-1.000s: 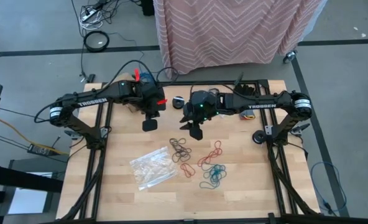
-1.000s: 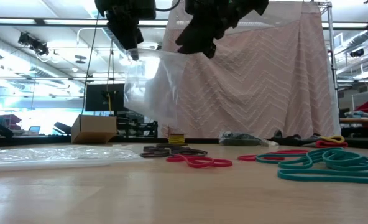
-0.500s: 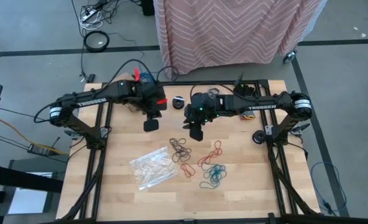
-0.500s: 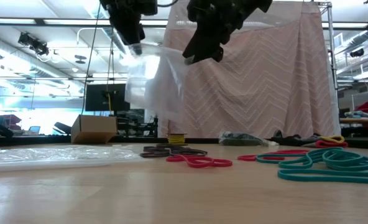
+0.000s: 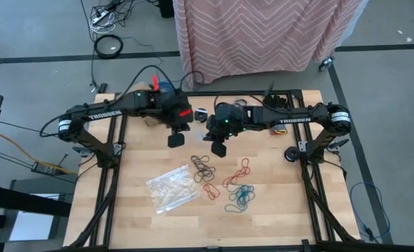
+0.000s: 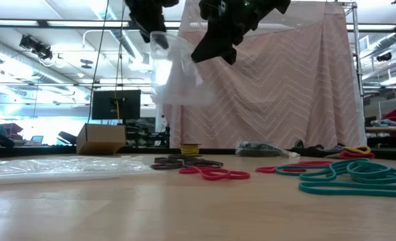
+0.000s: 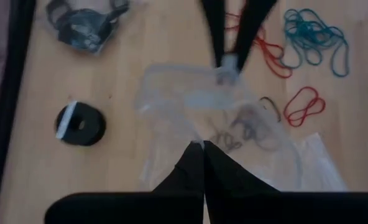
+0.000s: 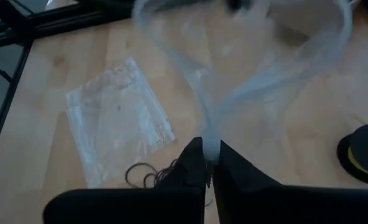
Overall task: Sort rubber bands
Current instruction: Open the transparent zip bag, then put the red rubber band into the transparent zip bag
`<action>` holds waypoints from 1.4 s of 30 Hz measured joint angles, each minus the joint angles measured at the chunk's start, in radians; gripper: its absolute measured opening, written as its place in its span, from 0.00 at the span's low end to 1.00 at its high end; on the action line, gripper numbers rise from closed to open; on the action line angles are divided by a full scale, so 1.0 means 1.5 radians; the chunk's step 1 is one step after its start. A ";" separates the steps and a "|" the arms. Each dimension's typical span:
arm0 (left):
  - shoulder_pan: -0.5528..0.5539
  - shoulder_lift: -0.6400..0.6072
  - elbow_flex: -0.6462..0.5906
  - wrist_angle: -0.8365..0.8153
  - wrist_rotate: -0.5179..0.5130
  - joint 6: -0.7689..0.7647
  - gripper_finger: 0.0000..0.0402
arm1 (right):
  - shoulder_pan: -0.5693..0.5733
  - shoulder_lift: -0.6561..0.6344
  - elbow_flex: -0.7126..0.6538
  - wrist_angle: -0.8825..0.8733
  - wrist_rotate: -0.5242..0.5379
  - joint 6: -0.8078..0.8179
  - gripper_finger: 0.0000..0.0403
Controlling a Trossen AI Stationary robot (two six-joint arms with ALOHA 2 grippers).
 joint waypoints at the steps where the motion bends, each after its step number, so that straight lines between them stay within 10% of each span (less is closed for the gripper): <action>1: -0.005 0.006 0.000 0.001 0.001 -0.001 0.00 | -0.002 0.000 0.000 0.002 0.000 0.000 0.01; 19: -0.015 0.043 0.000 -0.003 -0.020 0.014 0.00 | -0.012 0.000 0.000 0.014 -0.018 0.001 0.02; 32: -0.002 0.021 0.000 -0.076 -0.064 0.034 0.00 | -0.011 0.000 -0.004 -0.143 -0.108 0.056 0.39; 42: -0.003 0.022 -0.047 -0.076 -0.198 0.006 0.00 | 0.039 -0.079 -0.195 -0.050 -0.101 0.225 0.38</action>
